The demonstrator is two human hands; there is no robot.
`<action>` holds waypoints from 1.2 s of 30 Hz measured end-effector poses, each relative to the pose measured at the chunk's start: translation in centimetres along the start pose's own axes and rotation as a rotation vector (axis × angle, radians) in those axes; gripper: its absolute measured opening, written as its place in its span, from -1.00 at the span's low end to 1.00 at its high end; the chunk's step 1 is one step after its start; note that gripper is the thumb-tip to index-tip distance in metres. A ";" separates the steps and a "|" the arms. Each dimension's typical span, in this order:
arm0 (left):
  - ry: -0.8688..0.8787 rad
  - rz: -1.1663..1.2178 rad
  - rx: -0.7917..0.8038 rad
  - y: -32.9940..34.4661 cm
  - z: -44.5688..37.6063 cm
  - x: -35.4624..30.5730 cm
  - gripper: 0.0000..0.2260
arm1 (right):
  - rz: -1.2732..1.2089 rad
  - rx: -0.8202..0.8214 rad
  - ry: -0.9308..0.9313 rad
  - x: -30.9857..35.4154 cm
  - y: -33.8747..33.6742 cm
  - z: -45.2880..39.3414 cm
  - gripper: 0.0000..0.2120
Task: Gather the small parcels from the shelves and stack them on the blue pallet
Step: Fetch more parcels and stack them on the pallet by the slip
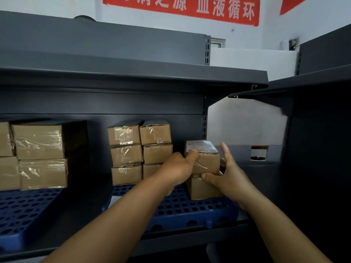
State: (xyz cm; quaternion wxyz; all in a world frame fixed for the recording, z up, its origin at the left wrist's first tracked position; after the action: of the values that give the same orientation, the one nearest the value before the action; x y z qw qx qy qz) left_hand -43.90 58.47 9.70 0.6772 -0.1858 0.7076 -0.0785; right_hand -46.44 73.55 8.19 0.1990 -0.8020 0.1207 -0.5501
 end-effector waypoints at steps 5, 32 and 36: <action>0.076 -0.065 -0.069 -3.9 0.5 1.6 -0.45 | 0.098 -0.036 -0.080 1.2 1.1 -1.7 -0.08; -0.010 0.156 -0.225 -15.4 -3.5 9.2 -0.20 | -0.190 0.061 0.225 -1.6 4.2 -8.4 -0.61; 0.012 0.138 -0.195 -15.1 -4.2 9.0 -0.28 | -0.218 0.089 0.190 -1.9 5.1 -8.9 -0.62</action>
State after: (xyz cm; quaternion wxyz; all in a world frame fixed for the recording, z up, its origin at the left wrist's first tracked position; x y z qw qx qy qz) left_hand -45.78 40.65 7.16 0.6554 -0.2014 0.7270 0.0365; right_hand -55.23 68.13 7.13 0.1611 -0.7449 0.0270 -0.6468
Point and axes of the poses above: each hand's wrist, its own z-axis away from the middle knuckle, its own y-axis out of the palm, x = y × z, the point moved 8 cm from there along -z, towards the middle knuckle, and after that the axes turned 5 degrees about z, right-handed, at the moved point
